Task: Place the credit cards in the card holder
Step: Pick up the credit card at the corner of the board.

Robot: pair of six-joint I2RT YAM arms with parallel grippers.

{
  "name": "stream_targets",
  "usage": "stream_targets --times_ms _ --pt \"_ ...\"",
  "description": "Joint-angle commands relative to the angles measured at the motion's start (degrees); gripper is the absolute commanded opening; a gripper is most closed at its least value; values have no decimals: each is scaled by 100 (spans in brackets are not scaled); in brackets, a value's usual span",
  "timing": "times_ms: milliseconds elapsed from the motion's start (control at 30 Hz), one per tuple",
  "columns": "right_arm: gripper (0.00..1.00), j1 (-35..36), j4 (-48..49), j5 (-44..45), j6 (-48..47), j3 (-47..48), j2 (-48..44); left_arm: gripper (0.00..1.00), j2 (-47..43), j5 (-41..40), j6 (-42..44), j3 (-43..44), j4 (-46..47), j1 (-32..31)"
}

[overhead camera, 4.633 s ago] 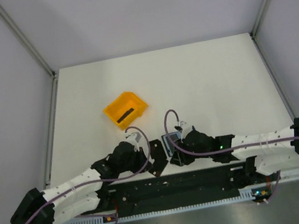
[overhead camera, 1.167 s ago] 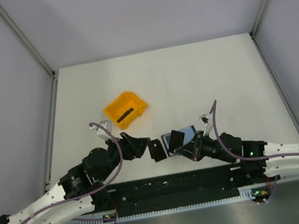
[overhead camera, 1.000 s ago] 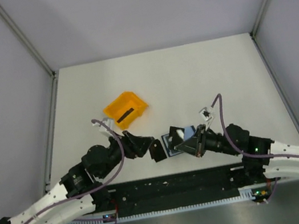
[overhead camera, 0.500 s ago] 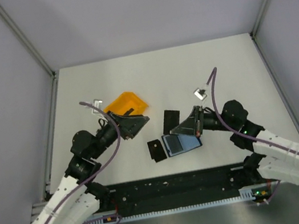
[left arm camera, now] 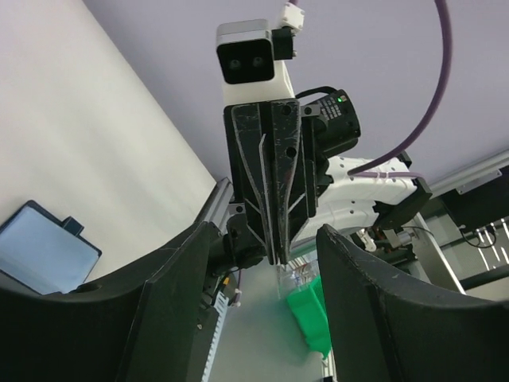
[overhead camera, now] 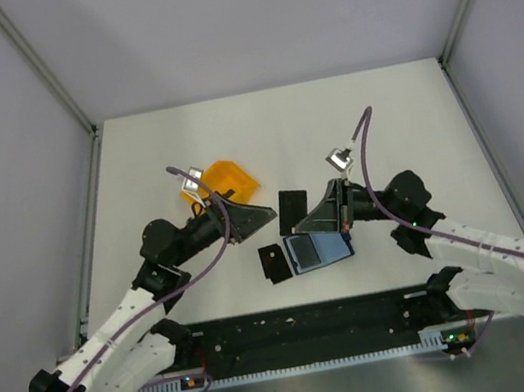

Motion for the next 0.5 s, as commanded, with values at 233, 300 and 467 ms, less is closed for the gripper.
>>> stream_targets --times_ms 233,300,467 --pt "0 -34 134 -150 -44 164 253 52 296 659 -515 -134 1162 -13" --pt "0 -43 116 -150 -53 172 306 52 331 678 -506 -134 1127 -21" --pt "0 -43 46 -203 -79 208 386 51 445 660 -392 -116 924 -74"
